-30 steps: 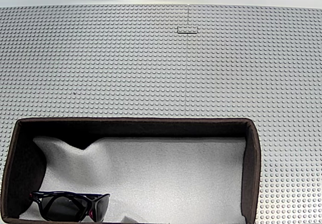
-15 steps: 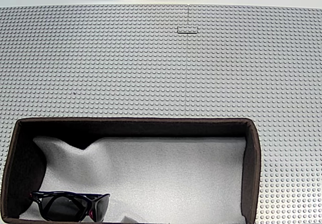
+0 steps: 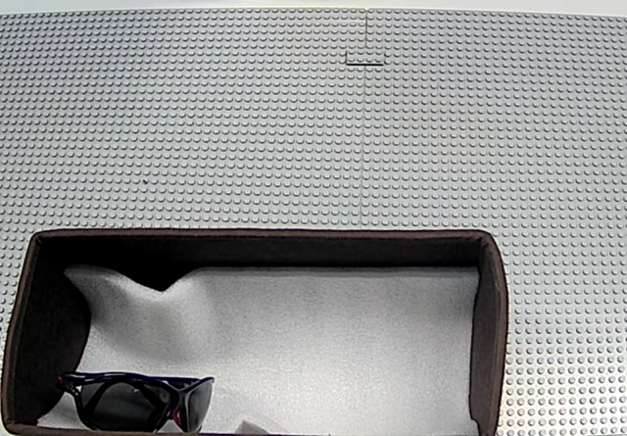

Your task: Grasp a glasses and put it in the bin.

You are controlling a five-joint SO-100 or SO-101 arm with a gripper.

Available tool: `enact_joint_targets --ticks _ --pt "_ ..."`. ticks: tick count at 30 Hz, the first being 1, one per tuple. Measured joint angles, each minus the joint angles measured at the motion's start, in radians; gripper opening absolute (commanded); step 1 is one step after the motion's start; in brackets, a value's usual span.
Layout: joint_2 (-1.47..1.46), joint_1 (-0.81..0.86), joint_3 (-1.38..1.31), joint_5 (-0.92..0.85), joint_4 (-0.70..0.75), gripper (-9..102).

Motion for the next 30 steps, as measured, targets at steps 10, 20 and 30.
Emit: enact_joint_targets --ticks 10,20,30 --pt "0.052 0.003 0.057 0.0 -0.002 0" --pt "0.069 0.021 0.123 -0.023 -0.069 0" --pt "0.074 0.014 0.144 -0.023 -0.089 1"
